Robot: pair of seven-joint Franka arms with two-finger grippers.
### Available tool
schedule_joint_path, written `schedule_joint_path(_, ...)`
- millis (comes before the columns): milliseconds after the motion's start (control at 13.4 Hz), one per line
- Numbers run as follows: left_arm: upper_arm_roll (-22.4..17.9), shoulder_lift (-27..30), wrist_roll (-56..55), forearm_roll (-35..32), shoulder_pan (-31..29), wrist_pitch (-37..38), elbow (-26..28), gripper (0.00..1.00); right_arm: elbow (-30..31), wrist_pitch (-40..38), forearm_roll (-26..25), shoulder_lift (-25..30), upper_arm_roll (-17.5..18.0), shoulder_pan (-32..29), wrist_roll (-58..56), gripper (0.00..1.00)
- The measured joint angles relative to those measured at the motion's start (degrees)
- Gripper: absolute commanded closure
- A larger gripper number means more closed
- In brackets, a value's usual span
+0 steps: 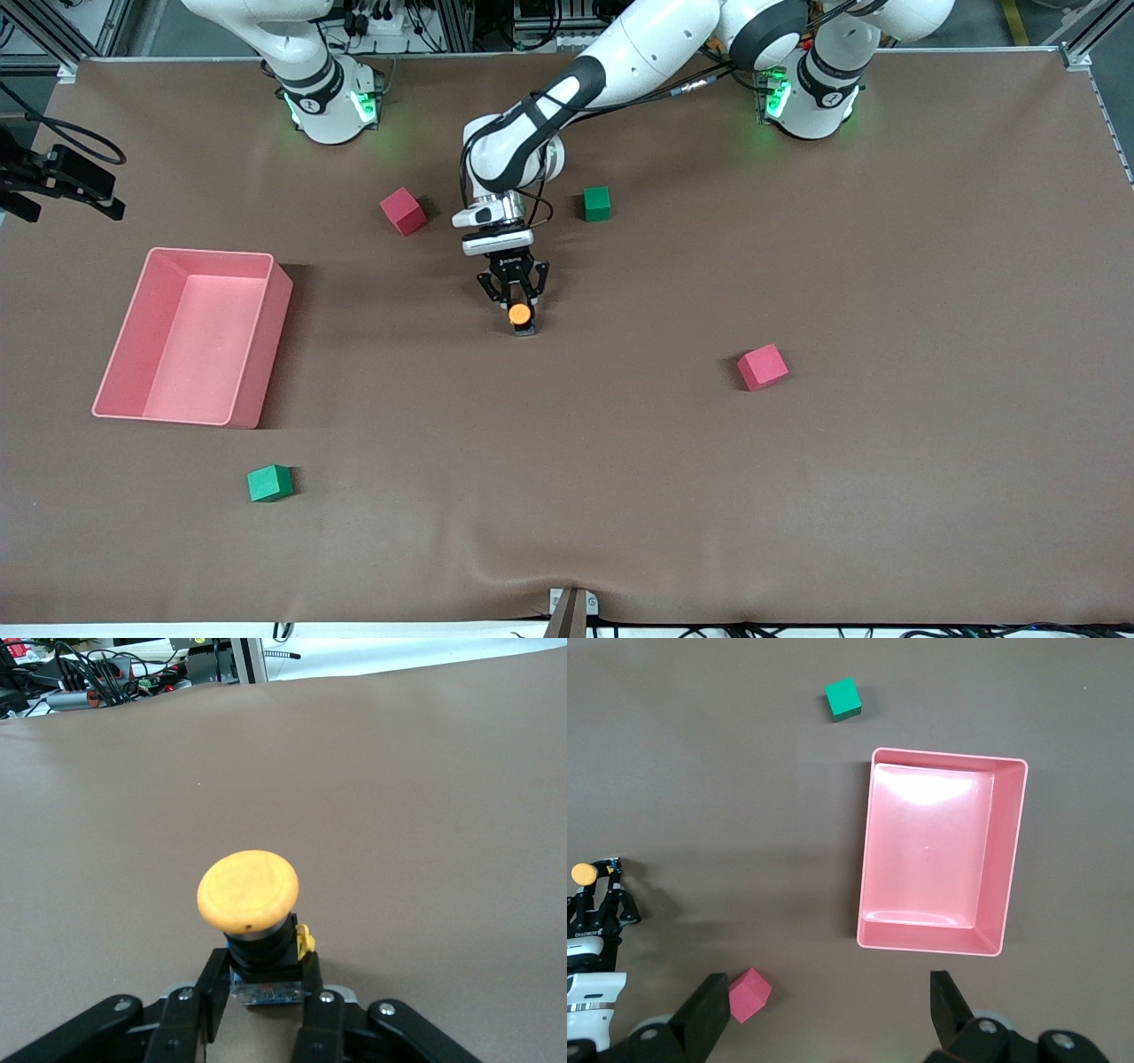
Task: Place and upright button with both arms
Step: 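Lower the upright button onto the table with the left gripper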
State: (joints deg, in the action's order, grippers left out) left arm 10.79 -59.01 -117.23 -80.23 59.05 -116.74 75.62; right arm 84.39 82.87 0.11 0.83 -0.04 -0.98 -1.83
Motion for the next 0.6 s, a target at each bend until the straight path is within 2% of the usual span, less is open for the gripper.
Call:
schedule_joint_path(75,-0.01,-0.07,0.00,0.00,0.00,0.00,0.00,0.18,0.00,0.00,0.00,0.00,-0.01,0.00,0.00,0.00)
schedule_joint_path(150,-0.01,-0.08,0.00,0.00,0.00,0.00,-0.01,0.00,0.00,-0.01,0.00,0.00,-0.04,0.00,0.00,0.00)
schedule_joint_path(449,0.06,-0.08,-0.10,0.45,0.12,0.01,-0.02,0.00,0.00,0.16,0.00,-0.01,-0.19,-0.03,0.00,0.00)
schedule_joint_path(598,0.30,-0.04,-0.17,3.58,1.02,0.12,-0.34,0.00,0.00,0.37,0.00,-0.06,-0.24,-0.03,0.00,0.00)
